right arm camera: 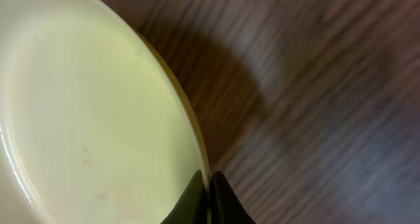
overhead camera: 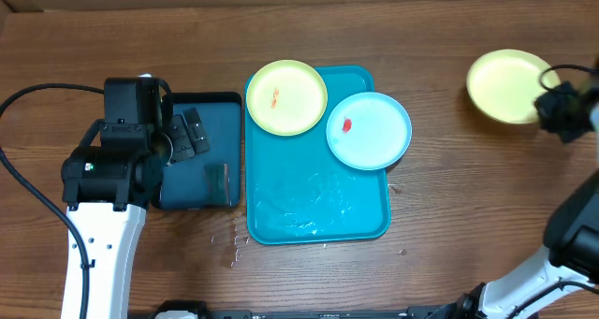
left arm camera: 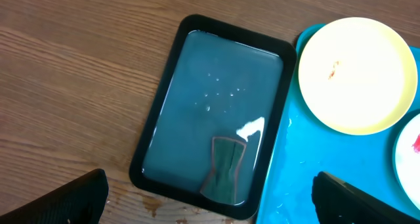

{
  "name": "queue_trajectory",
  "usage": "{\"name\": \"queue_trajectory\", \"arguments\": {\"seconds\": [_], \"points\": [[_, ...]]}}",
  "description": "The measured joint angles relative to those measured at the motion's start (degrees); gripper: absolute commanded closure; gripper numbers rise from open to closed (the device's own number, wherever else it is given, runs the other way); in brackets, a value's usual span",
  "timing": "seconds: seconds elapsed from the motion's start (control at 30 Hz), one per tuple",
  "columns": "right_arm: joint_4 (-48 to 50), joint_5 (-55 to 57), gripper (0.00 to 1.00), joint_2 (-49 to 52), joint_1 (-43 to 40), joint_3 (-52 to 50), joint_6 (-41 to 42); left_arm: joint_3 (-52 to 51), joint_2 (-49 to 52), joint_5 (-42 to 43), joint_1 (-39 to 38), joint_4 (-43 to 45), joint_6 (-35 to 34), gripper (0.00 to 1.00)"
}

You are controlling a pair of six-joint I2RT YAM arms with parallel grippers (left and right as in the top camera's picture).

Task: Clean dirty plates on tray and stack at the side
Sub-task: 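Lower the yellow plate onto the table right of the teal tray, then open the right gripper and move it to the white plate's rim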

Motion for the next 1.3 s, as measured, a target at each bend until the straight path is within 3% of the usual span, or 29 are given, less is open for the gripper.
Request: {"name": "queue_trajectory", "arguments": {"seconds": [0.23, 0.87, 0.93, 0.97, 1.0, 1.1, 1.3], "points": [[2.23, 1.77, 0.96, 2.27, 7.04, -1.09, 0.04, 0.0, 0.0, 0.0, 0.0, 0.02, 0.0, 0.0], [3.04, 2.84, 0.96, 6.47, 14.34, -1.11, 0.07, 0.0, 0.0, 0.0, 0.0, 0.0, 0.0, 0.0], [3.28, 2.84, 0.81, 6.47, 15.15, -1.11, 0.13, 0.0, 0.0, 0.0, 0.0, 0.0, 0.0, 0.0], [3.37, 2.84, 0.6, 6.47, 15.67, -1.11, 0.52, 0.0, 0.0, 0.0, 0.0, 0.0, 0.0, 0.0], [3.37, 2.8, 0.53, 6.47, 16.04, -1.11, 0.59, 0.0, 0.0, 0.0, 0.0, 0.0, 0.0, 0.0], [2.93, 2.82, 0.44, 6.47, 16.85, -1.11, -0.35, 0.0, 0.0, 0.0, 0.0, 0.0, 0.0, 0.0], [-8.66, 1.86, 0.41, 6.6, 16.37, 3.85, -6.14, 0.0, 0.0, 0.0, 0.0, 0.02, 0.0, 0.0]]}}
